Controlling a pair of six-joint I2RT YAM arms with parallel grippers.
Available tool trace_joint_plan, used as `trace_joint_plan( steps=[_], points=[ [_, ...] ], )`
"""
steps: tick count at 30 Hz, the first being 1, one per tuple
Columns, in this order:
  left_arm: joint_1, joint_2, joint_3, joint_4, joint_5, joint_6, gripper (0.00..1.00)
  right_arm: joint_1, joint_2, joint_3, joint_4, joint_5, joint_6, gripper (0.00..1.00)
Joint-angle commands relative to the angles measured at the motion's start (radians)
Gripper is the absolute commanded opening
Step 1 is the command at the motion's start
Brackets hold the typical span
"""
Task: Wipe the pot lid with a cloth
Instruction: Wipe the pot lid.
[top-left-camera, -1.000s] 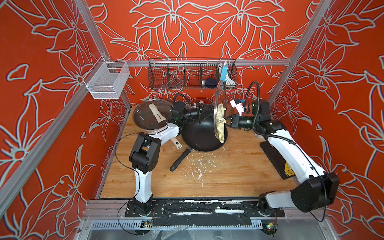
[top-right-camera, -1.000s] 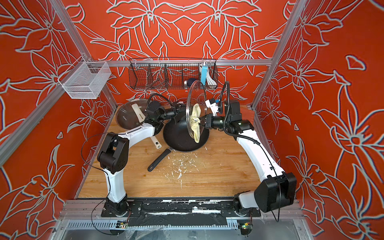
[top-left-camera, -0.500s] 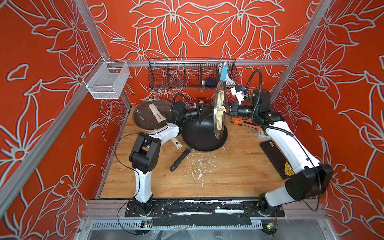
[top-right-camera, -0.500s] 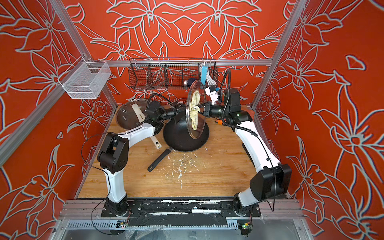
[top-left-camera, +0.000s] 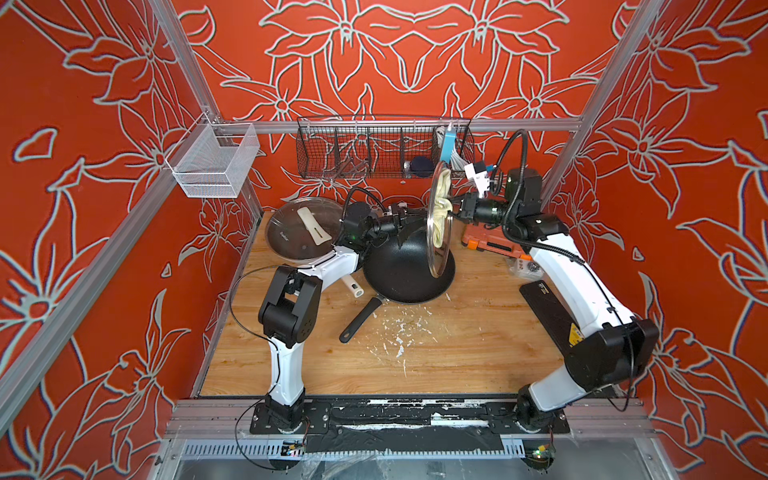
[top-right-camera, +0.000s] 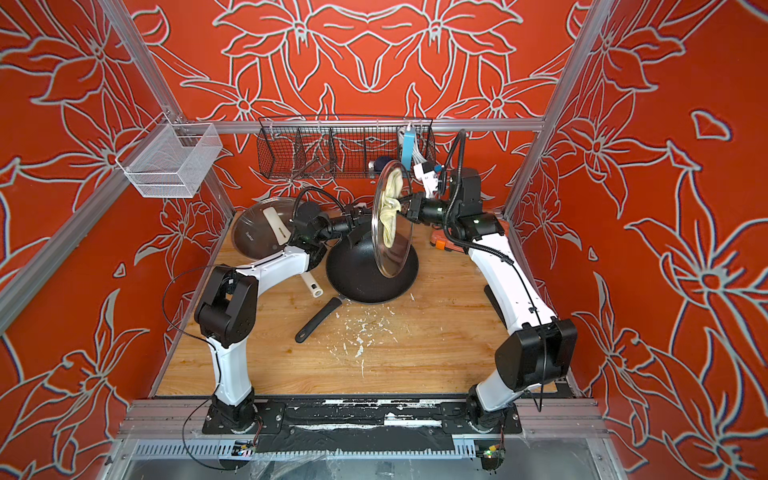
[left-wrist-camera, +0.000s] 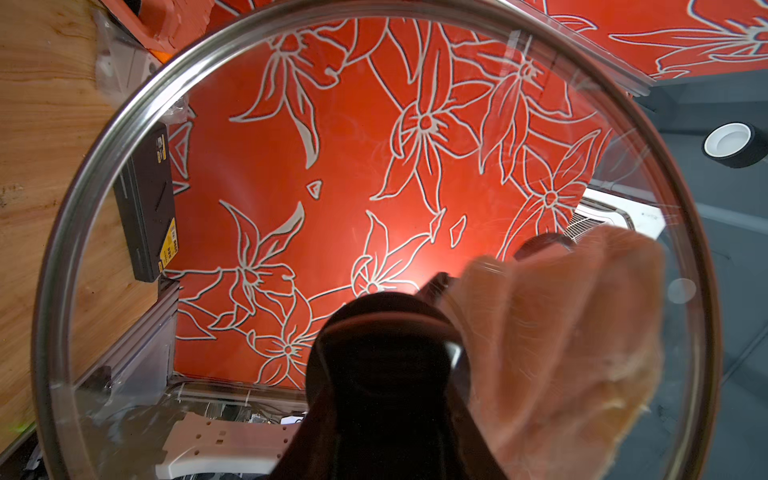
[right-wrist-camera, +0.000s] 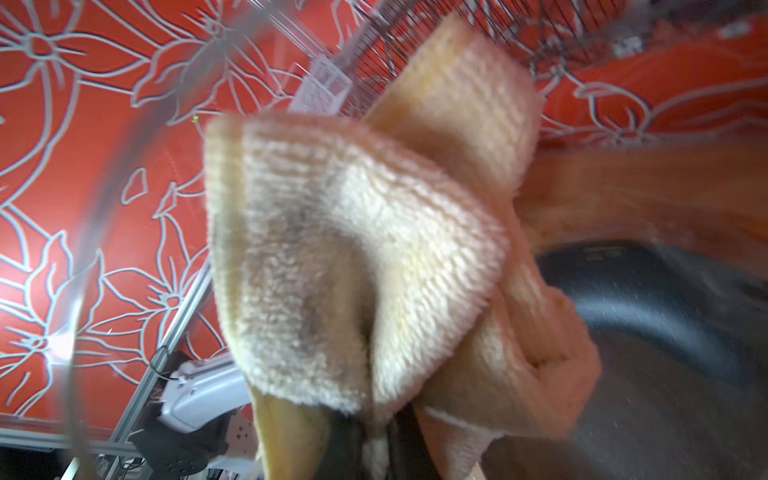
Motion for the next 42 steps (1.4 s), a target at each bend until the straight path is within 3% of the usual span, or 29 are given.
trace_joint_plan(
  steps=[1,14,28,38,42],
  points=[
    [-0.008,-0.030,0.055,0.162,0.002,-0.054,0.00,0.005,0.018,0.079,0.047,-0.012,0.039,0.00],
    [-0.009,-0.042,0.071,0.160,0.016,-0.044,0.00,-0.044,0.007,-0.227,0.034,0.103,-0.027,0.00],
    [-0.009,-0.062,0.061,0.097,0.027,0.002,0.00,-0.044,0.050,0.063,0.121,0.032,0.105,0.00],
    [-0.009,-0.070,0.065,0.095,0.033,0.001,0.00,-0.067,0.016,-0.189,0.098,0.122,0.046,0.00],
    [-0.008,-0.077,0.065,0.096,0.033,0.003,0.00,-0.068,0.021,-0.205,0.100,0.114,0.046,0.00]
  ],
)
